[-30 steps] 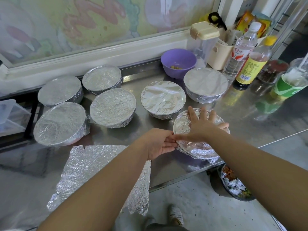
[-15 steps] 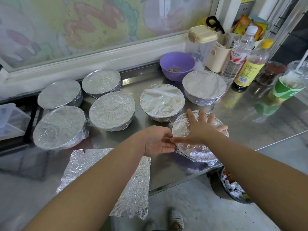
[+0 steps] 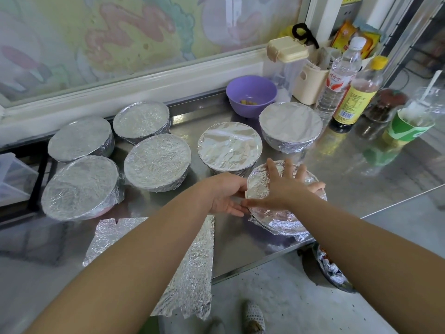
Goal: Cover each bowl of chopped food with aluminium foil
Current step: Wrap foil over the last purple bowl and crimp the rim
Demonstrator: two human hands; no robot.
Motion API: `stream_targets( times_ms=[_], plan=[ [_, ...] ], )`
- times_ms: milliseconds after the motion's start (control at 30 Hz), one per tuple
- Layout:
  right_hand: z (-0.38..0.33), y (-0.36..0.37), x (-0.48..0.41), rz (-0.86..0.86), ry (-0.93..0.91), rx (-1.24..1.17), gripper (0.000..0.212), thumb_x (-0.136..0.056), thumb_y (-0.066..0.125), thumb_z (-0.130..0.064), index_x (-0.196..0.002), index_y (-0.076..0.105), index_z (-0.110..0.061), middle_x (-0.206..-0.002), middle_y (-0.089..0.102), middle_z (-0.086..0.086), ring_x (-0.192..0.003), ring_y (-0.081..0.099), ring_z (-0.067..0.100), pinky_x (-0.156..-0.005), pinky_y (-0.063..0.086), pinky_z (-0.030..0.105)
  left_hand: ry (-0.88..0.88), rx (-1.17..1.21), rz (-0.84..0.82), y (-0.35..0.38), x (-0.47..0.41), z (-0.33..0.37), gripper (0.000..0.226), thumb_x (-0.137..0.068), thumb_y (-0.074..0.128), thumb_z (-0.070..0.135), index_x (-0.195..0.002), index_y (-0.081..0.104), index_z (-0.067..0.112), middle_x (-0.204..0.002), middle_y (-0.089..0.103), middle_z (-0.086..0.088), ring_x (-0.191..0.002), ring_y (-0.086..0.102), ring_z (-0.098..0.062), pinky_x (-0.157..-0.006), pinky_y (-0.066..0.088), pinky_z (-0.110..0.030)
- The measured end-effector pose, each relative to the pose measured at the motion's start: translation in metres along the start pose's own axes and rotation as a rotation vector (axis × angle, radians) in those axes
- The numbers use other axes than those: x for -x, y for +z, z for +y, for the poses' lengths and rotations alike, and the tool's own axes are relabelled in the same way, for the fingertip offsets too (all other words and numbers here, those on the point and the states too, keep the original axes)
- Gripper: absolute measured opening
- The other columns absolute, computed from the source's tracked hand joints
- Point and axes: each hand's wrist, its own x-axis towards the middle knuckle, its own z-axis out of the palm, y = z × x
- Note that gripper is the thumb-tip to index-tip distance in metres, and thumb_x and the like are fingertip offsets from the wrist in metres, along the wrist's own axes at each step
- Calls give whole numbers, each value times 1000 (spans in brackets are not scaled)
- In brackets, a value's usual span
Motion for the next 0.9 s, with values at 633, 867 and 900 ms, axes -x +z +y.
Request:
stream_targets(
  times_ms=[633,867,900],
  plan=[
    [1,-7,3,-47,14,-14,155,-30,40,-111,-150,-32,-44,-161,-38,9,-149,-27,43,-102,5,88,137,945,151,63,-3,-84,14,-101,55,15,-97,66,7,-82,69,-6,-81,61,-17,-79,55,-31],
    [-1,-6,5,-22,8,-18,153,-35,40,-111,-153,-28,-41,-163,-32,12,-150,-25,43,-102,6,88,94,1194,143,74,-11,-75,17,-99,59,22,-103,70,9,-82,73,-1,-82,65,-12,-72,51,-23],
    [-1,-5,5,-18,8,-19,152,-36,40,-111,-153,-27,-41,-163,-32,12,-150,-25,43,-102,7,88,89,1207,138,74,-11,-74,17,-99,60,21,-104,70,9,-84,74,-1,-85,66,-12,-73,51,-23]
  ],
)
